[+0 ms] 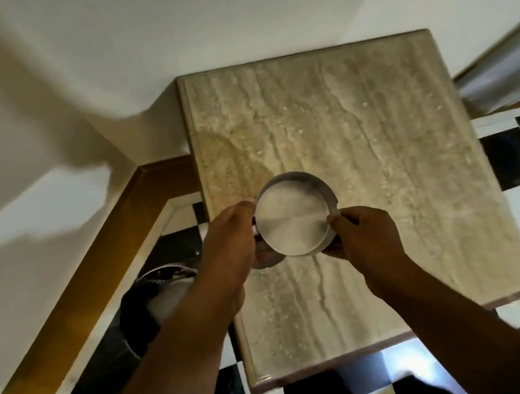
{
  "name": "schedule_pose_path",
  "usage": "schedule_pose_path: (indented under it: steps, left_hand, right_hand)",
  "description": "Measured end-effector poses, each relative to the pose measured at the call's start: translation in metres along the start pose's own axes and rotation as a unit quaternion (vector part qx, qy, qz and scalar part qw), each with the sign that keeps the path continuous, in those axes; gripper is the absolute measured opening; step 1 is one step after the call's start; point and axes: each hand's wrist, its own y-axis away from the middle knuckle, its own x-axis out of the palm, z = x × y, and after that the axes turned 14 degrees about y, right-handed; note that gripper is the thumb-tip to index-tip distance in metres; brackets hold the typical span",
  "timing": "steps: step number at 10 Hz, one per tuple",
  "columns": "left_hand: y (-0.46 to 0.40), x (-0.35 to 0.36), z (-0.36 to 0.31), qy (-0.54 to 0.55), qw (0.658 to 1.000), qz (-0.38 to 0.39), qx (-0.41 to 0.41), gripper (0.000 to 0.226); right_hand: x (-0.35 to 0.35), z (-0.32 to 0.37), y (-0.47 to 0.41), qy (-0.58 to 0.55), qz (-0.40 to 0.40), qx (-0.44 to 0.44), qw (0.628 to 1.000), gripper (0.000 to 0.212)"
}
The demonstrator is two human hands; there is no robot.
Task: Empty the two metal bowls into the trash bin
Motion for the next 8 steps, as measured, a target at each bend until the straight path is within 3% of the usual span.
schedule_pose_path:
  steps: [2, 4, 5, 7, 8]
  left_hand:
    - [-0.016, 0.067, 0.032, -0.03, 0.999, 0.012, 0.011, 0.017]
    - [-0.033, 0.092, 0.057, -0.058, 0.998, 0.001, -0.009, 0.022]
    - [-0.036, 0.099, 0.061, -0.061, 0.998, -0.015, -0.024, 0.011]
    - [-0.033, 0.103, 0.054, -0.07, 0.997, -0.017, -0.041, 0.028]
    - [-0.023, 0.09, 0.045, -0.121, 0.993, -0.004, -0.018, 0.018]
  right_hand:
    - [-0.043, -0.03, -0.047, 0.001, -0.016, 0.038, 0.999, 0.029]
    - [-0.052, -0.056, -0.083, 0.024, -0.006, 0.066, 0.998, 0.028]
    - [-0.047, -0.067, -0.09, 0.049, -0.003, 0.072, 0.996, 0.021]
    - [-0.041, -0.066, -0.093, 0.114, 0.012, 0.038, 0.993, 0.024]
    - [-0.044, -0.059, -0.082, 0.142, 0.014, 0.036, 0.989, 0.028]
